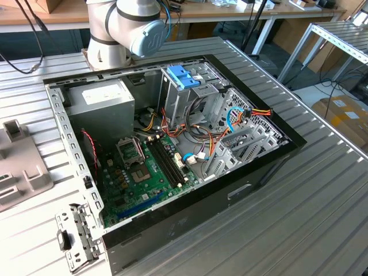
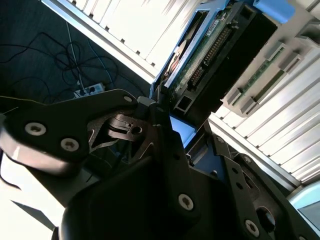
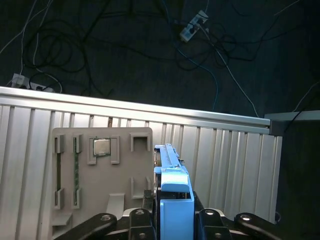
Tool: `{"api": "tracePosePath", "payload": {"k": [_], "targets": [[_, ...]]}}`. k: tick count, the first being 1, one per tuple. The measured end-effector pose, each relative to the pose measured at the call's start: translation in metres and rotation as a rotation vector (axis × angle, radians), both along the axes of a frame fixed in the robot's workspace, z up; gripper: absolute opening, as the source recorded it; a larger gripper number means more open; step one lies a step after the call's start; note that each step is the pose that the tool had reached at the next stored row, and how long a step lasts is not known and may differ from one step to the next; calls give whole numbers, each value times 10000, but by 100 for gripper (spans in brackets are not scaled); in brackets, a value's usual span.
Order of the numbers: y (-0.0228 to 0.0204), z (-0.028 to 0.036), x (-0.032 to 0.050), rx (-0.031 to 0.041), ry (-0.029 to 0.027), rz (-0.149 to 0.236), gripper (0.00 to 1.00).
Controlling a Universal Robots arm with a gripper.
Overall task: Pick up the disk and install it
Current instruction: 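Pick up the disk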
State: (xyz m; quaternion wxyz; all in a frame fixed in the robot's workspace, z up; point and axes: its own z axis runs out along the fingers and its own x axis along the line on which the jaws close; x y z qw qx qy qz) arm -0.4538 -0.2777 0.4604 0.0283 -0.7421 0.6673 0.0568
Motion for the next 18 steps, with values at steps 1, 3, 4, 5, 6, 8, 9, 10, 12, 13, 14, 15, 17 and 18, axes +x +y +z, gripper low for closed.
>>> {"api": "tracePosePath", "payload": {"k": [1,3,4,5,6,8,9,10,12,13,14,15,17,18], "targets": [[0,12,0,2,1,0,37],[0,33,0,6,1,0,37],[0,44,0,6,1,0,37],[0,60,0,6,1,0,37],[0,67,0,6,1,0,37],[0,96,0,6,1,0,37],[0,127,0,6,1,0,37],[0,139,0,7,0,0,37],[0,166,0,7,0,0,37],[0,179,0,6,2,0,37],[0,202,0,7,0,0,37],[0,216,0,6,1,1,37],[0,236,0,7,1,1,37],[0,256,0,6,0,0,37]]}}
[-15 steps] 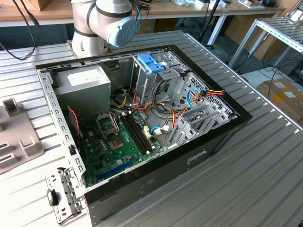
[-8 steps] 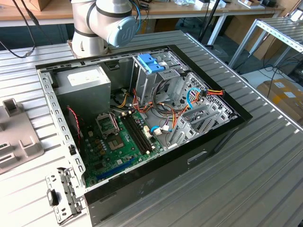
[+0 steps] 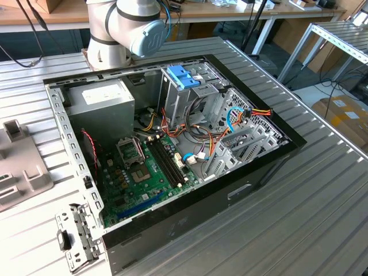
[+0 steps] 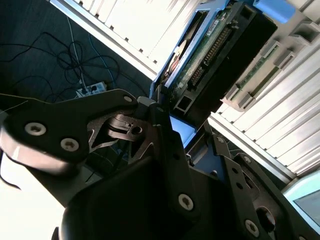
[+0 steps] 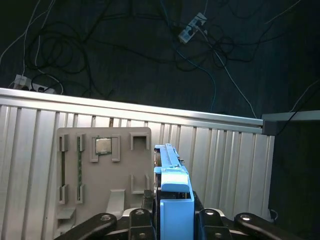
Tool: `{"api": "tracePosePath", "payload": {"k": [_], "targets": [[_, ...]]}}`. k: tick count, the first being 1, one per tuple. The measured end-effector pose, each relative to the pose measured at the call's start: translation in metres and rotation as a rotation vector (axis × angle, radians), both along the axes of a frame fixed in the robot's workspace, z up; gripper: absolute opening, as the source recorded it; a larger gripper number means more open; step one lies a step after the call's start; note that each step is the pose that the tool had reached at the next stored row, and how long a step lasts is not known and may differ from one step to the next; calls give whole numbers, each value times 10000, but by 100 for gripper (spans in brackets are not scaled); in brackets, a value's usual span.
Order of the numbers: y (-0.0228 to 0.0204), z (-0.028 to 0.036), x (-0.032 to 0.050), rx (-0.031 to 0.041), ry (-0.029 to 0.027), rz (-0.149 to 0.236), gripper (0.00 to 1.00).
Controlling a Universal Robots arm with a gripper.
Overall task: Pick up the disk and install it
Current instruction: 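Pick up the disk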
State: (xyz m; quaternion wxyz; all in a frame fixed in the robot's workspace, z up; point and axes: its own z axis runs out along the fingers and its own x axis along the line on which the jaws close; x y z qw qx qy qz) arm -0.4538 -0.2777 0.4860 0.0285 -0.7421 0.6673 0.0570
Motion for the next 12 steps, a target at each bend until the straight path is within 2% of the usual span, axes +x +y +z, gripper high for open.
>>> {"api": "tracePosePath", "payload": {"k": [12], "targets": [[0,177,0,0,1,0,37]]}}
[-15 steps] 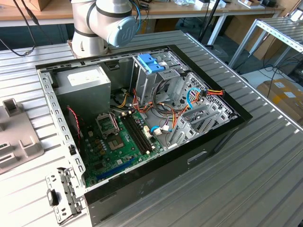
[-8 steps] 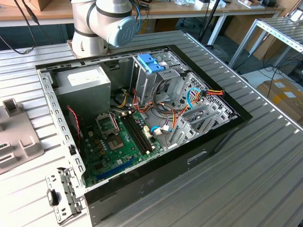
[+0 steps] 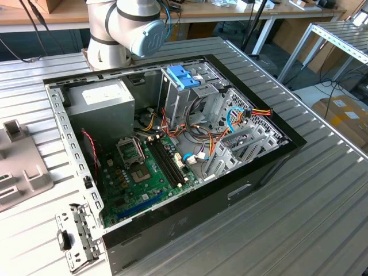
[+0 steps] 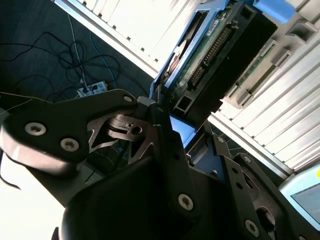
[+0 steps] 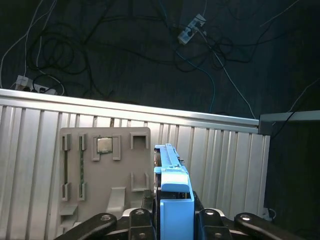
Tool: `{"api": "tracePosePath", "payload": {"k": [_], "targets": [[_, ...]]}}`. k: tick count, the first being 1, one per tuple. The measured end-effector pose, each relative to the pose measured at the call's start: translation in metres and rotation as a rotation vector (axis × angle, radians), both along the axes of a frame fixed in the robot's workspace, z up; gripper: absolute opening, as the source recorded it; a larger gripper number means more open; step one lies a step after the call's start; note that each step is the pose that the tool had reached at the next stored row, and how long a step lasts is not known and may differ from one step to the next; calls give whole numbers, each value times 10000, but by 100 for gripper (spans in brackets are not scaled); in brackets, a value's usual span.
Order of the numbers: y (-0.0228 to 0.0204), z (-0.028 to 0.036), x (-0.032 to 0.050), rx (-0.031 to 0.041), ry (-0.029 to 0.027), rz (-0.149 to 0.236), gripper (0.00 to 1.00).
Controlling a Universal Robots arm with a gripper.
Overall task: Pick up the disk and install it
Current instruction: 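Pick up the disk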
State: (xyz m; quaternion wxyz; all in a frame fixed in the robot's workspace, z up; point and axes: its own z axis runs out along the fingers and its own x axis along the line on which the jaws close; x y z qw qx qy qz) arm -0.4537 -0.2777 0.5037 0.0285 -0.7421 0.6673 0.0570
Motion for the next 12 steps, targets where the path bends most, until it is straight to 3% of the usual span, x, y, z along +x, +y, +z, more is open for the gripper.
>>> {"api": "tracePosePath", "payload": {"k": [12], "targets": [[0,182,1,0,0,0,37]]}}
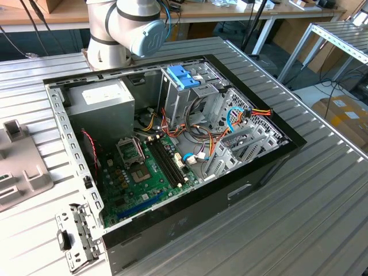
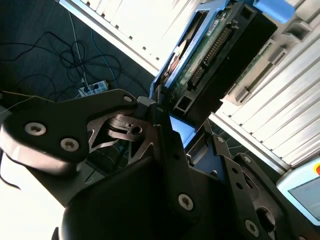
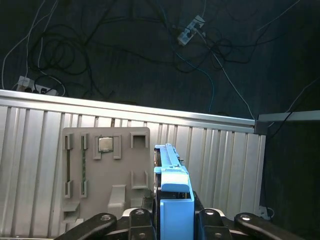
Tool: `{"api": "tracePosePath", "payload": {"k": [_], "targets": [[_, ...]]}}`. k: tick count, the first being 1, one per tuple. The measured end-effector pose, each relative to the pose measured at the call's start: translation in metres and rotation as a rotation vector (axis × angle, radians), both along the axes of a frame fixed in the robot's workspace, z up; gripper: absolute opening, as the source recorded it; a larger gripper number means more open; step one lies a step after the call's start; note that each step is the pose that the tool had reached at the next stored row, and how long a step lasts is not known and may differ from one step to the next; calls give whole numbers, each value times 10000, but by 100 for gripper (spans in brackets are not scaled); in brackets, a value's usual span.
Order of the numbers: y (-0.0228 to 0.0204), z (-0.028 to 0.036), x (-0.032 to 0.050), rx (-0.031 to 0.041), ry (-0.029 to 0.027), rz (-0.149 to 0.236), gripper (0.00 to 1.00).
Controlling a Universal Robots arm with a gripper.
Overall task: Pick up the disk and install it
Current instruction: 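Pick up the disk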
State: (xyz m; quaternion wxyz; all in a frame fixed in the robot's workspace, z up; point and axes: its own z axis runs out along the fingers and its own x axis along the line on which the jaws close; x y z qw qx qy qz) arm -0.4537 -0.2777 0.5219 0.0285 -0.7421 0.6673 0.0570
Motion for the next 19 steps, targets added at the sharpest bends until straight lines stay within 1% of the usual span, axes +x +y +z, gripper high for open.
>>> {"api": "tracePosePath", "payload": {"k": [1,4,10,13,15,16,18,19], "targets": [[0,14,0,0,0,0,37],[0,85,0,0,1,0,37],[0,90,0,0,0,0,37],[-20,87,5,0,-1,0,37],[-43,82,11,-6,0,0,37],[-62,80,16,-26,0,0,37],[-76,80,21,-61,1,0,37],[-86,79,24,-105,1,-1,37]]}}
